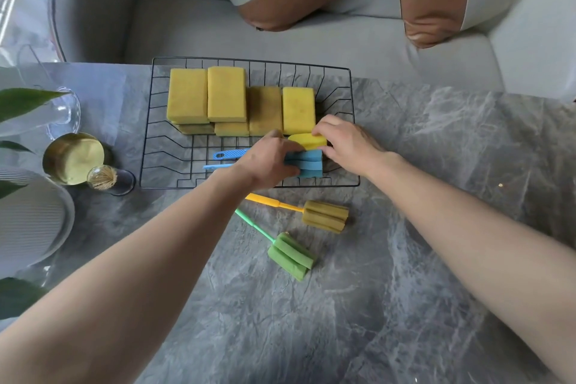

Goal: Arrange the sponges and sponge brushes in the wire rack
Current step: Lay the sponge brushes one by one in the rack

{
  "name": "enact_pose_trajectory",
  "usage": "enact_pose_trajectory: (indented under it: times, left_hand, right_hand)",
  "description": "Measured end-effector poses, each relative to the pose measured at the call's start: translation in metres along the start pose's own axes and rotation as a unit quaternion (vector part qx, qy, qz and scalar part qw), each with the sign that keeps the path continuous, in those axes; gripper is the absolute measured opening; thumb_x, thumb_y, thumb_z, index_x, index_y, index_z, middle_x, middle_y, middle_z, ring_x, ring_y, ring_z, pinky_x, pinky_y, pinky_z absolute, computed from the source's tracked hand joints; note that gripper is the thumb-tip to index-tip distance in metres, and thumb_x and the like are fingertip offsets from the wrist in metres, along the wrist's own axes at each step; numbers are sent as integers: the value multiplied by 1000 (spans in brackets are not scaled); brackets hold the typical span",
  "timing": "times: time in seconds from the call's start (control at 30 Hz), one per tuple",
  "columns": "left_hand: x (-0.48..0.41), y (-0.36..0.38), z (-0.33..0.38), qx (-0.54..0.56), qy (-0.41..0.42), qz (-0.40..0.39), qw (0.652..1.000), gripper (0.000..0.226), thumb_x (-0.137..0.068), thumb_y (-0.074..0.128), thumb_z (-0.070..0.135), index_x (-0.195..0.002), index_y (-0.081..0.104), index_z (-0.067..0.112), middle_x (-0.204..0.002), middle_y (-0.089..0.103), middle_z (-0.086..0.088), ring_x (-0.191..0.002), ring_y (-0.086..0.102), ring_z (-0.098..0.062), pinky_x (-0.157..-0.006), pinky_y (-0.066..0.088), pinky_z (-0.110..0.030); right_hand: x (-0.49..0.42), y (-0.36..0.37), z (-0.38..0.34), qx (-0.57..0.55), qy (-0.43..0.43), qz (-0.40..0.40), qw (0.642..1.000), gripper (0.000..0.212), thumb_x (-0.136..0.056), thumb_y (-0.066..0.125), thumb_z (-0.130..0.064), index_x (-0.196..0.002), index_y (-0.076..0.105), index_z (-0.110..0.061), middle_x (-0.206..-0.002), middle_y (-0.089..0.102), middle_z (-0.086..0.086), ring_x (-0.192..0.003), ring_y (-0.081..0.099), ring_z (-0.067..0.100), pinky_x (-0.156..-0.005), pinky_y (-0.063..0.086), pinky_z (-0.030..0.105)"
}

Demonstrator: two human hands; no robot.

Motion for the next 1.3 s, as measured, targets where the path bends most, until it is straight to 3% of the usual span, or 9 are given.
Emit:
enact_pose_trajectory:
  times: [0.1,0.23,0.4,0.57,0.7,0.83,1.03,1.23,1.3]
  left_hand:
    - [-5,1,3,-8,1,-4,1000,55,-84,77,28,-137,62,24,-115,54,-7,-103,57,-26,-94,46,-34]
    - [-9,-1,2,-26,-16,20,999,48,-78,82,33,-122,65,24,-110,59,-4,-96,60,-26,-79,48,-34]
    - [-9,2,2,-14,-22,42,999,44,-75,84,30,-111,63,19,-103,46,1,-82,52,-23,-74,45,-33]
    - [-11,5,-1,-19,-31,57,998,43,-73,87,33,-108,65,21,-101,45,1,-80,52,-23,-70,43,-33]
    - [-14,7,-4,16,-24,39,999,43,-72,88,36,-107,71,16,-98,58,-3,-83,56,-22,-70,39,-28]
    - [-6,1,-7,48,-1,49,998,24,-78,82,17,-101,77,13,-96,69,-4,-80,61,-15,-72,48,-25]
    - [-1,0,2,74,31,52,995,13,-79,77,5,-90,79,13,-84,61,3,-73,60,-12,-72,49,-22]
    - [-6,3,-1,59,-4,81,995,11,-79,75,10,-89,75,13,-87,61,1,-81,60,-18,-78,52,-32]
    - [-7,4,-5,48,-19,80,995,20,-79,79,17,-97,71,13,-94,58,-1,-82,60,-21,-79,52,-35]
  right_hand:
    - [0,-2,0,-4,-7,-9,1000,30,-94,65,-24,-120,61,-10,-124,57,6,-103,60,30,-87,52,46]
    - [-1,-4,-3,4,-3,-2,1000,25,-96,63,-25,-115,64,-10,-117,59,7,-98,61,31,-82,52,47]
    - [-3,-8,-7,15,15,24,999,20,-95,62,-27,-109,66,-13,-110,62,7,-93,62,34,-78,53,45]
    - [-2,-10,-10,18,25,28,999,19,-95,62,-28,-108,67,-14,-110,63,5,-93,62,33,-77,53,45]
    - [4,-10,-9,0,20,20,1000,28,-95,60,-36,-109,68,-13,-112,62,3,-93,62,28,-77,53,41]
    - [9,-6,-4,-23,7,-5,1000,28,-94,64,-30,-113,70,-10,-117,63,4,-99,63,27,-86,52,42]
    - [4,-7,-3,-23,44,39,998,20,-96,63,-25,-107,71,-11,-111,65,4,-96,63,30,-82,52,42]
    - [3,-3,-3,-28,48,23,998,21,-96,62,-28,-107,71,-13,-112,64,1,-97,63,28,-83,52,43]
    - [6,-4,-2,-33,39,8,999,29,-96,60,-36,-111,70,-14,-116,63,0,-99,63,27,-84,52,44]
Point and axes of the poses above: each hand's wrist, its own x-axis away from the middle knuckle, its own y-axis out of the palm, z = x × y, the point moved 9 cm from there along -x, towards the middle knuckle
